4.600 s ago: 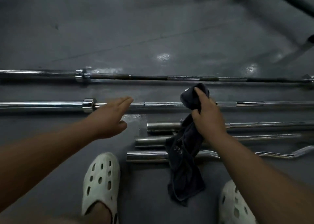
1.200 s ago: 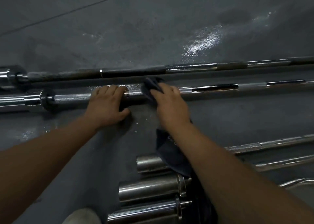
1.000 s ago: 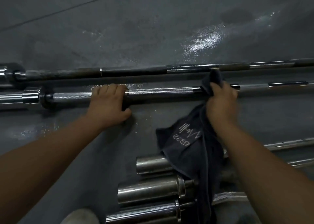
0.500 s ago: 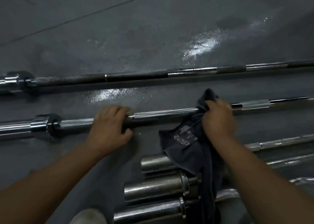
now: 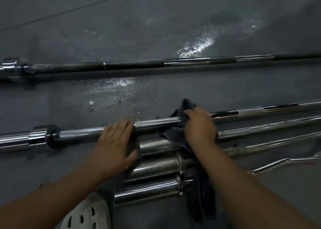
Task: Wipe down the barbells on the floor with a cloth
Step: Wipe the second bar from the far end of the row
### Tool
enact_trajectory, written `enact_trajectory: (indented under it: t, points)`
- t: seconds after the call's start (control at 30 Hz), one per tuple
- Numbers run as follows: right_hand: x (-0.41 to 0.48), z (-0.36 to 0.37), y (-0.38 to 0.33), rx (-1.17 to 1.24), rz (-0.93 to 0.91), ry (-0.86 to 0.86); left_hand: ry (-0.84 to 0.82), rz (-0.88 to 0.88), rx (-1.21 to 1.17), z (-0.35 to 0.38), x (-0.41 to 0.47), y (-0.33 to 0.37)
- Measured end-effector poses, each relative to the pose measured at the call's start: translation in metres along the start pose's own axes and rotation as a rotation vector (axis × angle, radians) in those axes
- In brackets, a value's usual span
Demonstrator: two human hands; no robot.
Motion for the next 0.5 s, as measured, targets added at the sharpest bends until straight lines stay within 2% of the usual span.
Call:
enact_trajectory:
  t: [0.1,0.17,0.23,0.3,0.4,0.43,0.5]
  points:
    - [-0.025,0.026,-0.053,0.055,-0.179,-0.043,0.0,-0.026,0.048,0.005,0.009,-0.006]
    - [-0.02,0.027,-0.06,0.064,-0.27,-0.085,0.018,-0.033,0.074,0.005,0.022,-0.01]
    - [-0.008,0.019,-0.049,-0.027,-0.402,-0.135,0.03,-0.058,0.076,-0.003,0.038,-0.017]
    - [0.019,-0.002,-0.009,-0.09,-0.327,-0.114,0.03,-0.086,0.037,-0.018,0.061,-0.03]
    - [0.06,-0.039,0.057,-0.041,0.023,0.063,0.04,-0.089,0.005,-0.031,0.088,-0.047]
    - [0.066,-0.037,0.054,-0.034,0.056,0.086,0.054,-0.098,0.022,-0.031,0.09,-0.048]
    - [0.065,-0.016,0.007,0.011,-0.045,0.021,0.054,-0.144,0.075,-0.023,0.085,-0.045]
Point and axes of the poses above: each hand's wrist, its own x-axis towards the middle knuckle, its own z-axis out of the palm, y = z × x, the point moved 6 cm from there along x, towards the middle knuckle, and after that the axes turned 7 degrees about x, right-handed, at the moved point
